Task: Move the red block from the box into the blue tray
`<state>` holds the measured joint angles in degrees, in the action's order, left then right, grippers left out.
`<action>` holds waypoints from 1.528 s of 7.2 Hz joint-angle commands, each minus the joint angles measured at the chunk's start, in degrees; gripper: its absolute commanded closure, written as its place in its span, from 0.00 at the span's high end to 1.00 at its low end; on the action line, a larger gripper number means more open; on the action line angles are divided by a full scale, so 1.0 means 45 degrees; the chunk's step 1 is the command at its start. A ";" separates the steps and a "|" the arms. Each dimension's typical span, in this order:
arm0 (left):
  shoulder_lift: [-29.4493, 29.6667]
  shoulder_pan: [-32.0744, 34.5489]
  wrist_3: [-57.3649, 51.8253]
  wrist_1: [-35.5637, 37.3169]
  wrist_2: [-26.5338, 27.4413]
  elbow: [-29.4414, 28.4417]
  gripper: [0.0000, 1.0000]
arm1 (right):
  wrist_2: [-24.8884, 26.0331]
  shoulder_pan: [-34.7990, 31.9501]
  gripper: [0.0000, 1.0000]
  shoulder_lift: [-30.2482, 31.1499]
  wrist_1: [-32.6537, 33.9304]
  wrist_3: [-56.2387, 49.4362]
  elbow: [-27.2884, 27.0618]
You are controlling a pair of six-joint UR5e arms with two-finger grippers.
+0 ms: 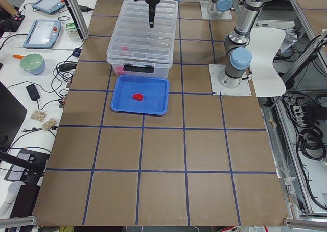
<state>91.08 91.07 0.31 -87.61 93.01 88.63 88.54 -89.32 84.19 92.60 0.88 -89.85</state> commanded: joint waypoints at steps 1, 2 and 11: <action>0.0013 0.0054 -0.0048 -0.0138 0.0014 0.0012 1.00 | 0.0050 -0.0013 1.00 0.1111 -0.1378 0.0039 0.0572; 0.0014 0.0035 -0.0049 -0.0178 0.0015 -0.0046 1.00 | 0.0166 -0.0033 1.00 0.1174 -0.1514 0.0136 0.0572; -0.0006 0.0074 0.0126 -0.0159 -0.0005 -0.0047 1.00 | 0.0441 0.0065 1.00 0.1584 -0.1632 0.0176 0.0572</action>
<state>91.06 91.28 0.50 -88.33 92.88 88.36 90.46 -89.10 91.07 85.40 1.66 -87.28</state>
